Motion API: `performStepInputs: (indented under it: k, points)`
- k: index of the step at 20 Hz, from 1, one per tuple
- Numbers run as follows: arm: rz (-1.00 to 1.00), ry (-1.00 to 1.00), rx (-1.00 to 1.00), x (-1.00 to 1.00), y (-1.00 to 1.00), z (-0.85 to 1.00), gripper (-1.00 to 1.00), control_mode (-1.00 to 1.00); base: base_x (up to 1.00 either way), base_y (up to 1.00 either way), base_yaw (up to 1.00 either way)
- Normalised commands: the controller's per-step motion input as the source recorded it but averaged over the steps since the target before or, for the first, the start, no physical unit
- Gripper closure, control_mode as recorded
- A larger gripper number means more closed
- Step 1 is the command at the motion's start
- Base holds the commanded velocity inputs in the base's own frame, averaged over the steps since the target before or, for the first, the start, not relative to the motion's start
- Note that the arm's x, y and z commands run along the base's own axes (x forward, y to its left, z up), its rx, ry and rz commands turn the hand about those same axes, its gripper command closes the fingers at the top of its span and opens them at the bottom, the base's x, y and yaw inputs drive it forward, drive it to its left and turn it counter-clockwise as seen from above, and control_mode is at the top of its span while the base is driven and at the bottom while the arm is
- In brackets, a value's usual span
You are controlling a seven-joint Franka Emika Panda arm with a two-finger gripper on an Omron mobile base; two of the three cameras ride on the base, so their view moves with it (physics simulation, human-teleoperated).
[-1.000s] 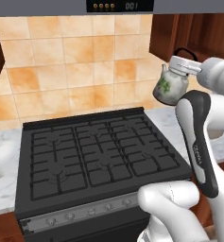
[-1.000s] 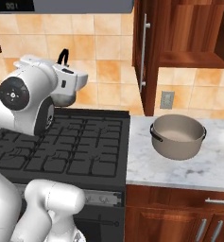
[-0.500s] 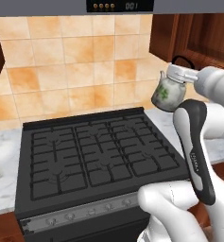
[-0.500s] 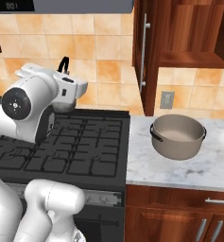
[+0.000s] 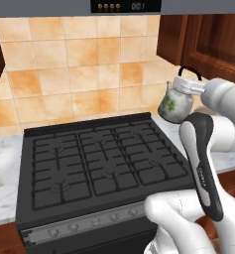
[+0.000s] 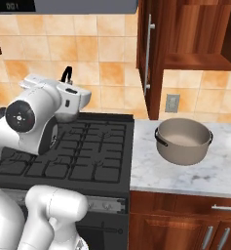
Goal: Pick the kettle from the cabinet and place it on a stove burner. Then pick the pot from the counter and place it on another stove burner. Finally, turn both burners on.
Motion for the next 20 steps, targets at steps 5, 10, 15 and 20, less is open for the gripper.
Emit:
performStepInputs:
  k: [5, 10, 15, 20]
  points:
    - [0.00, 0.02, -0.02, 0.21, 0.00, -0.15, 1.00, -1.00, 0.00, 0.00, 0.00]
    - [0.00, 0.02, 0.00, 0.24, 0.00, -0.11, 1.00, -1.00, 0.00, 0.00, 0.00]
    - [0.00, 0.01, 0.00, 0.32, 0.00, -0.09, 1.00, -1.00, 0.00, 0.00, 0.00]
    - [0.00, 0.01, -0.01, 0.41, 0.00, -0.08, 1.00, -1.00, 0.00, 0.00, 0.00]
